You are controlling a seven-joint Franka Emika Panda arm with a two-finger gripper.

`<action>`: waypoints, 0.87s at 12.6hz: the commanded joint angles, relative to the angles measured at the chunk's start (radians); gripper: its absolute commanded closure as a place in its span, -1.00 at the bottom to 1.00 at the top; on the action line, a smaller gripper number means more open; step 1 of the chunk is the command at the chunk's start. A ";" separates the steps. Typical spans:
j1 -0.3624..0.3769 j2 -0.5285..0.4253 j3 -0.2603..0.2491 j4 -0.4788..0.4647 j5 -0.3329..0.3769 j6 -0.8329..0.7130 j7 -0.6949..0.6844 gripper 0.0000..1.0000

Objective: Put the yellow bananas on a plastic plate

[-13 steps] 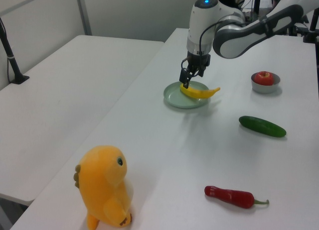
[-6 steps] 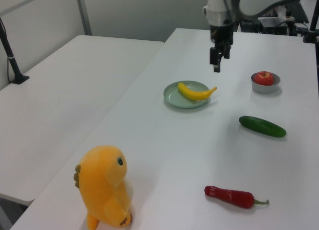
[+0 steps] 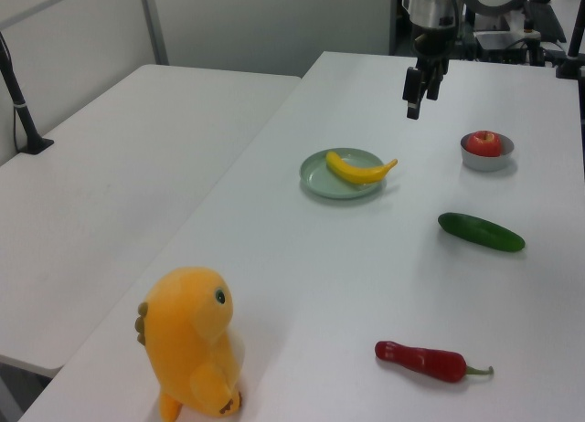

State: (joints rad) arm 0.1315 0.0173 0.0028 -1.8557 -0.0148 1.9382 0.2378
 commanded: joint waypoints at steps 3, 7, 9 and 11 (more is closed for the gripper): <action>0.019 -0.023 -0.007 -0.060 0.021 0.038 -0.017 -1.00; 0.019 -0.020 -0.006 -0.063 0.015 0.027 -0.161 -1.00; 0.014 -0.019 -0.006 -0.059 0.013 0.021 -0.205 -1.00; 0.016 -0.019 -0.007 -0.059 0.012 0.021 -0.195 -1.00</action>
State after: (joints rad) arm 0.1420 0.0173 0.0031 -1.8905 -0.0140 1.9389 0.0680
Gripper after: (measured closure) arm 0.000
